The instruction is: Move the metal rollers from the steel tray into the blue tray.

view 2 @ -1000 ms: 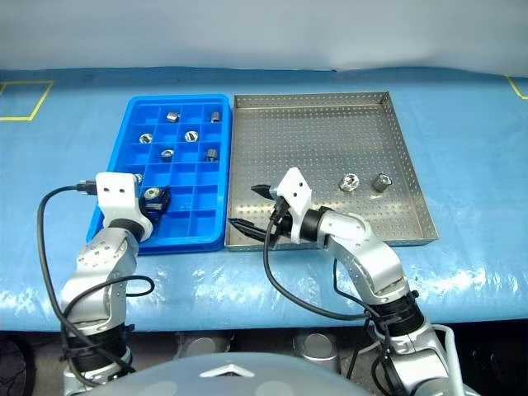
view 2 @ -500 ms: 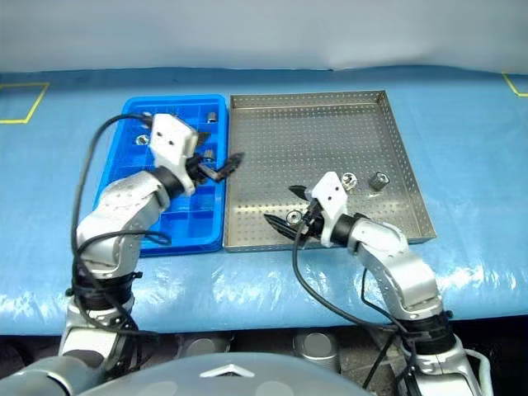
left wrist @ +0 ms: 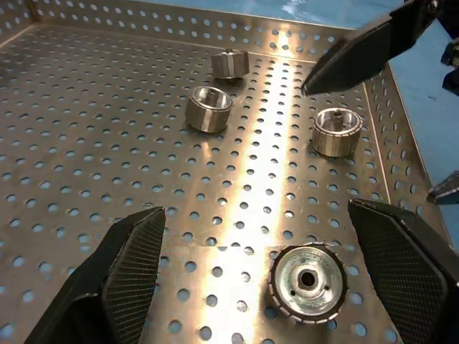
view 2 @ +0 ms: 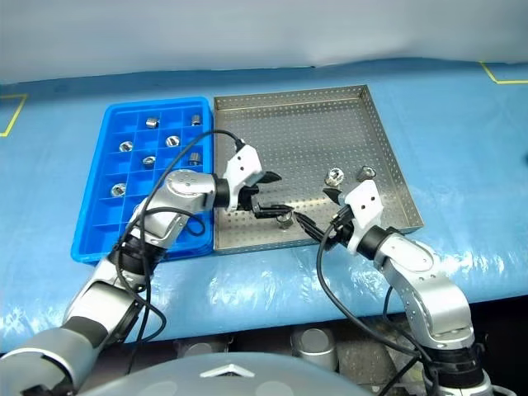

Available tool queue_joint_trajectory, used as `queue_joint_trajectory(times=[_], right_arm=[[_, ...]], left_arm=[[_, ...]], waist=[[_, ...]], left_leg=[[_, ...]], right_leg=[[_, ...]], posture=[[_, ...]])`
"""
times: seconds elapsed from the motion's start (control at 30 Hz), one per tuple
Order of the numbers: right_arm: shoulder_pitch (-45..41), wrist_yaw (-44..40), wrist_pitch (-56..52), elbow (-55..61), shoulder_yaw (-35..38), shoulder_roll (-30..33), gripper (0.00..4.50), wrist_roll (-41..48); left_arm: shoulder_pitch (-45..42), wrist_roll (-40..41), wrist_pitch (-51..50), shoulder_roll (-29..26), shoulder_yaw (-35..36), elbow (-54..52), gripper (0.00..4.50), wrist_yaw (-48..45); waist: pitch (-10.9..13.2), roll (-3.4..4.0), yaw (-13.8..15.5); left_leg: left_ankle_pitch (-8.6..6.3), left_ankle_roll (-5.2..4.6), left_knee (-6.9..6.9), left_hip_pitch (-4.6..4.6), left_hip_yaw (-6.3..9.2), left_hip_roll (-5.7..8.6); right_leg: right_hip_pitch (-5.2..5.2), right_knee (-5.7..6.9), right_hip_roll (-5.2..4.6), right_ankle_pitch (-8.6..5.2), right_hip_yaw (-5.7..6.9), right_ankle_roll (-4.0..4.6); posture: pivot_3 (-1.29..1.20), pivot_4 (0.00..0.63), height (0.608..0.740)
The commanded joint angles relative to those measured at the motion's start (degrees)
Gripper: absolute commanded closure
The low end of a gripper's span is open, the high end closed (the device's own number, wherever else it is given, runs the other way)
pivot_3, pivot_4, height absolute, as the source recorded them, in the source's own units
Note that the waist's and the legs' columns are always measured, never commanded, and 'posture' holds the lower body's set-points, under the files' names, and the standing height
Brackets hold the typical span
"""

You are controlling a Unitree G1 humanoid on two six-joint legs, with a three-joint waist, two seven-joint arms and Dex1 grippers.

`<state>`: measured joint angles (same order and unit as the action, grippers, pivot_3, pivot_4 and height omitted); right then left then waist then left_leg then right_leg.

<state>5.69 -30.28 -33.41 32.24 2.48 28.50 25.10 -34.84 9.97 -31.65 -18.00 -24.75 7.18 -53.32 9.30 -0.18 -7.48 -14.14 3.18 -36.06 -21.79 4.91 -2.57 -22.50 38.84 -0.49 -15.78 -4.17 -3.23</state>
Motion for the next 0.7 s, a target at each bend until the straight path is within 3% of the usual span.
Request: queue_joint_trajectory(times=[0.03, 0.2, 0.3, 0.37, 0.53, 0.7], right_arm=[[0.3, 0.8, 0.0, 2.6, 1.4, 0.0, 0.0, 0.7], [0.2, 1.5, 0.1, 2.9, 1.1, -0.4, 0.0, 0.7], [-0.1, 1.8, 0.1, 2.9, 0.7, -0.5, 0.0, 0.6], [-0.4, 1.9, 0.2, 2.6, 0.5, -0.6, 0.0, 0.5], [-1.5, 1.4, 0.2, 2.0, -0.6, -0.7, 0.0, 0.5], [-4.3, 0.4, -0.1, 1.1, -3.6, -1.0, 0.0, 0.4]], left_arm=[[-1.5, -1.6, 2.4, 0.2, -2.3, 1.3, 0.07, -2.9], [-2.2, -8.1, 5.7, -0.9, -7.7, 4.7, 0.07, -4.1], [-2.1, -10.4, 6.0, -1.5, -8.6, 4.7, 0.63, -3.8], [-1.4, -10.9, 5.9, -1.9, -8.1, 3.6, 1.24, -3.8], [1.1, -8.7, 3.8, -1.7, -2.8, -2.3, 2.74, -0.5], [5.8, -5.0, -1.4, 0.5, 7.8, -12.7, 2.74, 8.6]], waist=[[0.0, 0.0, -0.5], [0.0, 0.0, -1.1], [0.0, 0.0, -1.2], [0.0, 0.0, -1.2], [0.0, 0.01, -1.1], [0.0, 0.01, -0.7]], left_leg=[[0.0, 0.0, 0.0, 0.01, -0.01, 0.0], [0.0, 0.0, -0.01, 0.04, -0.01, -0.01], [0.0, -0.01, -0.01, 0.03, -0.02, -0.01], [0.0, -0.01, -0.01, 0.03, -0.02, -0.01], [-0.01, -0.02, 0.0, 0.03, -0.02, -0.03], [-0.01, -0.02, -0.01, 0.02, -0.02, -0.04]], right_leg=[[0.0, 0.0, 0.0, -0.01, -0.01, -0.01], [0.01, 0.02, 0.01, -0.06, -0.03, -0.11], [0.0, 0.02, 0.02, -0.06, -0.05, -0.11], [0.0, 0.01, 0.02, -0.06, -0.05, -0.11], [0.0, 0.02, 0.02, -0.07, -0.06, -0.11], [0.0, 0.03, 0.01, -0.06, -0.04, -0.11]], posture=[[-0.21, 0.15, 0.74], [-0.22, 0.15, 0.74], [-0.21, 0.15, 0.74], [-0.21, 0.15, 0.74], [-0.18, 0.15, 0.74], [-0.15, 0.15, 0.74]])
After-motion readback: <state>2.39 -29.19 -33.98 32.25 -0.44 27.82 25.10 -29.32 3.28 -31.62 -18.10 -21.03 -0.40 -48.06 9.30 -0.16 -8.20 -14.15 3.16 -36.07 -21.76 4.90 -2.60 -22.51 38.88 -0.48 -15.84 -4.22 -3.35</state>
